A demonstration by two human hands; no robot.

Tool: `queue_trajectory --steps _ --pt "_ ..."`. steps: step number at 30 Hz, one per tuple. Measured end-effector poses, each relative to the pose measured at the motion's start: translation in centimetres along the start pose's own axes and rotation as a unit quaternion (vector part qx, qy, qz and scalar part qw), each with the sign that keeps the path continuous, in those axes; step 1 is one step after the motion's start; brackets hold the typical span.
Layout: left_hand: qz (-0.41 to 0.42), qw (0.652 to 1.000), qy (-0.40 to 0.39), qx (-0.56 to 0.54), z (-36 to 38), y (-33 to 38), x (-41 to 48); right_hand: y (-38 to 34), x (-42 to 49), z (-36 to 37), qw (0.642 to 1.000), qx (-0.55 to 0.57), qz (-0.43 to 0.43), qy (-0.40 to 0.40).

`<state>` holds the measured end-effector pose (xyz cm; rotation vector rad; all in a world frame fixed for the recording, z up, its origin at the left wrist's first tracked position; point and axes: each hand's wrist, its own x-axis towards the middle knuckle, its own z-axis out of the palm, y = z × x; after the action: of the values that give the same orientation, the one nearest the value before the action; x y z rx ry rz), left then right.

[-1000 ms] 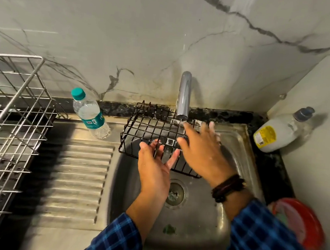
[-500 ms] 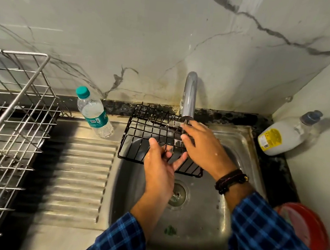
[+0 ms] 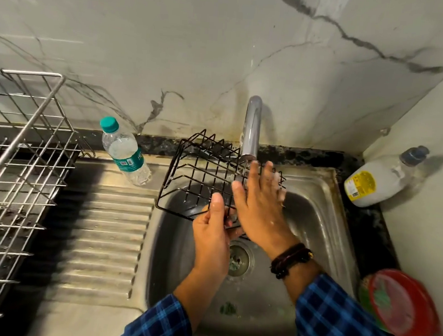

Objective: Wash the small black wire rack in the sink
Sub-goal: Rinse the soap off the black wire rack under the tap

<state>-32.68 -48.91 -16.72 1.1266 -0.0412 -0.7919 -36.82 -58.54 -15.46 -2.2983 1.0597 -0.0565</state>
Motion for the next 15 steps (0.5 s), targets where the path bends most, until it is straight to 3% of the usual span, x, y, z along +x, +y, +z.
queue_trajectory --steps 4,6,9,13,15 --pt "0.014 1.0 0.003 -0.024 -0.3 0.4 -0.1 -1.5 -0.2 1.5 0.973 -0.059 -0.222 0.022" --pt "0.003 0.999 0.028 -0.032 -0.7 0.9 0.2 -0.7 0.3 1.3 0.965 -0.077 -0.251 0.02" --pt "0.003 0.997 0.059 -0.045 -1.2 1.8 0.6 1.6 0.6 1.6 0.984 -0.061 -0.169 0.017" --pt "0.011 0.996 0.061 -0.059 -1.9 2.5 1.1 2.8 0.8 2.2 0.999 0.053 0.002 0.002" --pt "0.016 0.998 0.045 -0.04 -1.9 2.4 1.0 1.6 0.6 2.2 0.995 0.093 0.017 0.014"
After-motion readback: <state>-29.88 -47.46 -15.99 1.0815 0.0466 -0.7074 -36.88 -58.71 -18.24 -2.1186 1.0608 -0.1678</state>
